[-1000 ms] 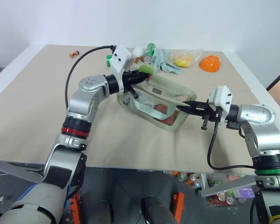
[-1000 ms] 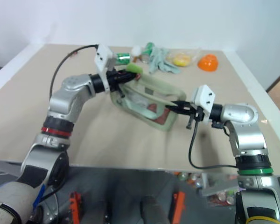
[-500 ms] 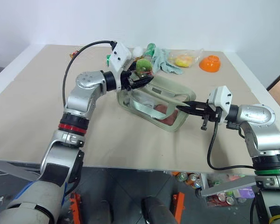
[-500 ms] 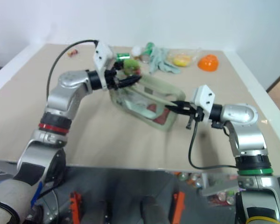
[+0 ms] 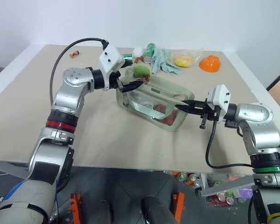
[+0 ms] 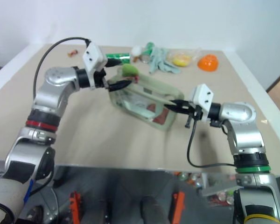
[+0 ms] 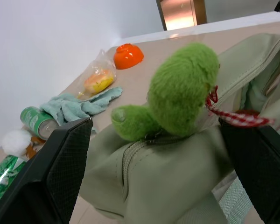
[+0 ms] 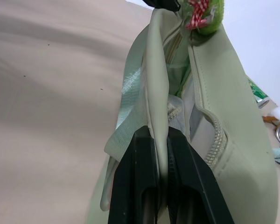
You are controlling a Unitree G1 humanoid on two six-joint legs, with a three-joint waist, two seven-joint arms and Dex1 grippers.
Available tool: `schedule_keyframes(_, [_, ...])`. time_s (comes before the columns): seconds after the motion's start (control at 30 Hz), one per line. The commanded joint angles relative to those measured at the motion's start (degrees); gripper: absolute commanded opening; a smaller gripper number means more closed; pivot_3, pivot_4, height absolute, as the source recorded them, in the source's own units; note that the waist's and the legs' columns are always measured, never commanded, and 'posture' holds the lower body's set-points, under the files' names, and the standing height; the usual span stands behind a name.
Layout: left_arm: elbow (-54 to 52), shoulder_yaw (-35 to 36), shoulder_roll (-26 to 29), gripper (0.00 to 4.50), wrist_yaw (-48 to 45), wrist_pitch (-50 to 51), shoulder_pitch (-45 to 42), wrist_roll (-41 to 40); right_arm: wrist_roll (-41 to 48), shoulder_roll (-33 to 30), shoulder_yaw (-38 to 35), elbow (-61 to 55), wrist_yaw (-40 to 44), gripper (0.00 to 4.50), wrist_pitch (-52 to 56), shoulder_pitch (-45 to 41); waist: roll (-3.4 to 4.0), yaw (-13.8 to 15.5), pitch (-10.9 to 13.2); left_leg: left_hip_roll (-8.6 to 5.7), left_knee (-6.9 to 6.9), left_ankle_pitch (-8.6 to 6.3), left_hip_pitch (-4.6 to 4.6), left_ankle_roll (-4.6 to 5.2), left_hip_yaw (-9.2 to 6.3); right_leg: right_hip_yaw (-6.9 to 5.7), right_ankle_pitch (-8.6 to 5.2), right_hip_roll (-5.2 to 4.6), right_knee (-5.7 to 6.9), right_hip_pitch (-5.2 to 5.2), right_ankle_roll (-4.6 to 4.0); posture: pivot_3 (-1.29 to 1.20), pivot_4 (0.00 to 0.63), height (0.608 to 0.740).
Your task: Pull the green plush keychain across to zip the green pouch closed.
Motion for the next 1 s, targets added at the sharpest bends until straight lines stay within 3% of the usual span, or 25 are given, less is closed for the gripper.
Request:
schedule_keyframes(0.03, [0.5, 3.0, 1.0, 4.49, 0.9, 0.6, -2.9, -1.8, -0.2, -0.3, -0.1, 0.2, 0.7, 0.0, -0.5, -0.8, 0.0, 0.0, 0.0, 0.0, 0.0, 0.0, 0.0, 0.0, 0.0, 0.0, 0.0, 0.0, 0.0, 0.0, 0.0, 0.0, 0.15, 0.74])
schedule_keyframes(0.23, [3.1, 6.7, 1.9, 4.49, 1.8, 2.4, -4.0, -4.6, -0.3, -0.2, -0.1, 0.3, 0.6, 0.0, -0.3, -0.9, 0.0, 0.0, 0.0, 0.0, 0.0, 0.0, 0.0, 0.0, 0.0, -0.01, 0.0, 0.0, 0.0, 0.0, 0.0, 0.0, 0.15, 0.74])
schedule_keyframes(0.4, [1.3, 8.9, 5.7, 4.49, -1.5, 3.8, 0.1, -6.9, -0.5, 0.2, -0.3, 0.2, -0.2, 0.0, -0.1, -0.9, 0.02, -0.2, 0.0, 0.01, -0.01, 0.0, 0.0, 0.0, -0.01, -0.01, 0.0, 0.0, 0.01, -0.01, 0.0, 0.0, 0.15, 0.74])
schedule_keyframes(0.73, [-12.6, 10.7, 7.1, 4.49, -4.3, 11.6, 10.7, -14.1, -0.5, 0.2, -0.2, -0.3, -0.5, 0.0, 0.0, -0.5, 0.02, -0.1, 0.0, 0.03, 0.04, 0.0, -0.03, 0.0, -0.05, -0.07, 0.02, -0.01, 0.01, 0.0, -0.03, 0.0, 0.15, 0.74])
schedule_keyframes(1.0, [-5.7, 8.9, 6.7, 4.49, -5.3, 6.7, 10.3, -11.8, -0.6, 0.3, -0.2, -0.5, -0.6, 0.0, 0.1, -0.5, 0.03, -0.1, 0.0, 0.04, 0.04, 0.01, 0.03, 0.0, -0.07, -0.11, 0.03, 0.02, 0.05, 0.03, -0.06, 0.0, 0.15, 0.74])
